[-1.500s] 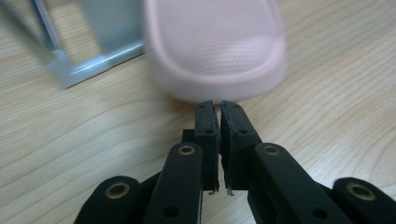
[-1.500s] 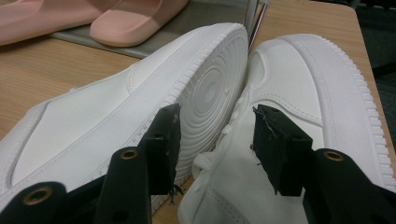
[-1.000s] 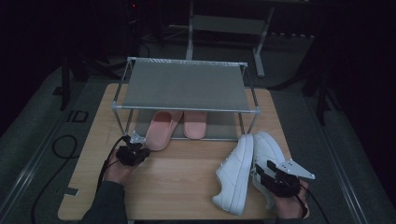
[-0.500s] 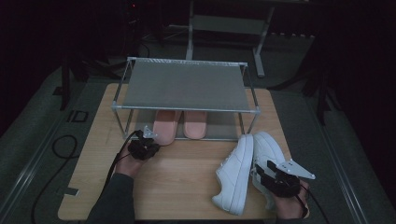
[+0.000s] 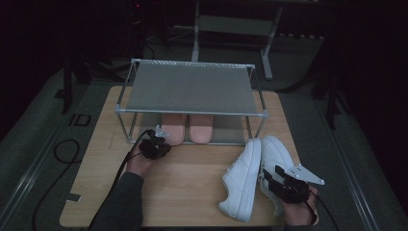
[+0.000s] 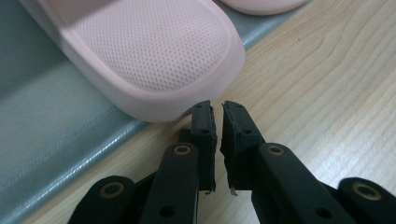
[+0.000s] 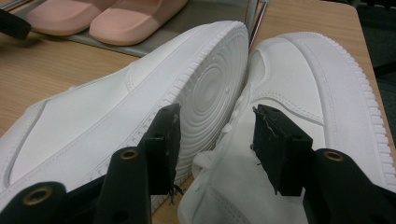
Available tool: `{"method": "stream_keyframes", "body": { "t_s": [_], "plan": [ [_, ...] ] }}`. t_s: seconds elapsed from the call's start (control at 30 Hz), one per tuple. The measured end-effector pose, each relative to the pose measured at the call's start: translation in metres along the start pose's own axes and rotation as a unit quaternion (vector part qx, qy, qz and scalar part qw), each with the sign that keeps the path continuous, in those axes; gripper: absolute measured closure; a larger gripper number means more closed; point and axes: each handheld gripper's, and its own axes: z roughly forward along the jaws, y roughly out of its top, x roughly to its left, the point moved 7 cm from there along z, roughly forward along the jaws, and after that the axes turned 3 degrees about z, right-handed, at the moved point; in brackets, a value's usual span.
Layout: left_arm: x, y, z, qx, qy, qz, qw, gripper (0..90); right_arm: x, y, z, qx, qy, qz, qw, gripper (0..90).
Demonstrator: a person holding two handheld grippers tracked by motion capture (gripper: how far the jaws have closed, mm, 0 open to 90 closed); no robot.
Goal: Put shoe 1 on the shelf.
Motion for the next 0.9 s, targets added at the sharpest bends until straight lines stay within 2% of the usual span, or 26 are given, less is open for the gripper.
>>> {"method": "stream_keyframes", "body": {
  "t_s": [0.53,0.9],
  "plan": [
    [0.001,0.011,0.012,-0.002,-0.013,-0.001,0.9999,83.1,0.000,0.000,0.001,0.001,0.001,0.000,1.0000,50.8],
    [-0.005,0.018,0.018,-0.005,-0.021,0.001,0.9998,83.1,0.000,0.000,0.001,0.001,0.001,0.000,1.0000,50.7]
  ]
}}
